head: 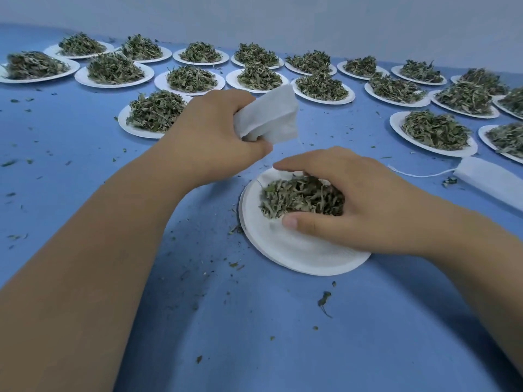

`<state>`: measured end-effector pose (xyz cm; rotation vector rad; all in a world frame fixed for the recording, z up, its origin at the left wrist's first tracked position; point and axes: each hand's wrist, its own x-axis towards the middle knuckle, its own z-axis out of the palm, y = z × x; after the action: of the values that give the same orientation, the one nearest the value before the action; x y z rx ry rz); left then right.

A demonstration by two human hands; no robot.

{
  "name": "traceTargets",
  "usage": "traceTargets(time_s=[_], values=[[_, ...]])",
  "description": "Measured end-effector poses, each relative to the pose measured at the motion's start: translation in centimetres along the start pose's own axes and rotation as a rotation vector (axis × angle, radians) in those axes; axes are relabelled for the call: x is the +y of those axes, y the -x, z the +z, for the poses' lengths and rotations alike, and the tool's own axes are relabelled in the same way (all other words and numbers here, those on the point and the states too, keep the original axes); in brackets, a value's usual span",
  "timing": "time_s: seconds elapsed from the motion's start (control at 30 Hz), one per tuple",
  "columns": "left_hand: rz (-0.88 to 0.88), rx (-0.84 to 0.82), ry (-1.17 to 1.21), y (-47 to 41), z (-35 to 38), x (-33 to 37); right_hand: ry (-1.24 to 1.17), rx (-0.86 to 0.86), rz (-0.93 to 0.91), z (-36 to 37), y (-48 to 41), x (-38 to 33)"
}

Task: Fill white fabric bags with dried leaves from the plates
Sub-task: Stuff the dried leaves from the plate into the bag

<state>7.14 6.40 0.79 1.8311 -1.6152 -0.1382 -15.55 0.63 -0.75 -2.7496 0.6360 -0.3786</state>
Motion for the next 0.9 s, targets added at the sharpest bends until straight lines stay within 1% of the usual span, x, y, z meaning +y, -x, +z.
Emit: traceTargets(time_s=[0.07,0.1,0.17,0.23,0.3,0.37,0.43,0.5,0.57,0.63,0.77,0.9], values=[[-0.023,-0.036,-0.034,0.0,0.1,0.1,0.007,-0.044,-0.031,0.3,0.1,-0.4],[-0.029,-0.051,-0.061,0.0,0.2,0.3,0.014,-0.035,-0.053,0.5,0.1,-0.5],[-0.03,-0.059,-0.101,0.0,0.3,0.4,0.015,0.025,-0.081,0.7,-0.2,-0.8],[-0.022,-0.033,-0.093,0.0,0.1,0.2,-0.027,0.087,-0.094,0.3,-0.4,-0.8],[-0.039,0.041,-0.023,-0.2,-0.4,-0.1,-0.08,0.129,-0.088,-0.2,-0.3,-0.7],[-0.093,0.167,0.058,-0.3,-1.0,-0.5,-0.133,0.153,-0.078,-0.9,-0.2,-0.5],[-0.122,0.303,0.077,-0.5,-1.5,-0.9,-0.2,0.169,-0.062,-1.7,-0.2,-0.3],[-0.129,0.371,0.042,-0.5,-1.7,-1.2,-0.29,0.187,-0.042,-2.5,-0.3,0.0],[-0.144,0.387,0.02,-0.6,-1.8,-1.4,-0.388,0.205,-0.017,-3.2,-0.5,0.2],[-0.132,0.329,-0.007,-0.6,-1.6,-1.4,-0.453,0.235,0.018,-3.4,-0.8,0.5],[-0.041,0.111,-0.035,-0.4,-0.5,-0.9,-0.461,0.301,0.089,-3.2,-2.2,0.9],[0.013,0.009,-0.055,-0.1,0.3,-0.6,-0.544,0.423,0.134,-3.4,-3.2,0.8]])
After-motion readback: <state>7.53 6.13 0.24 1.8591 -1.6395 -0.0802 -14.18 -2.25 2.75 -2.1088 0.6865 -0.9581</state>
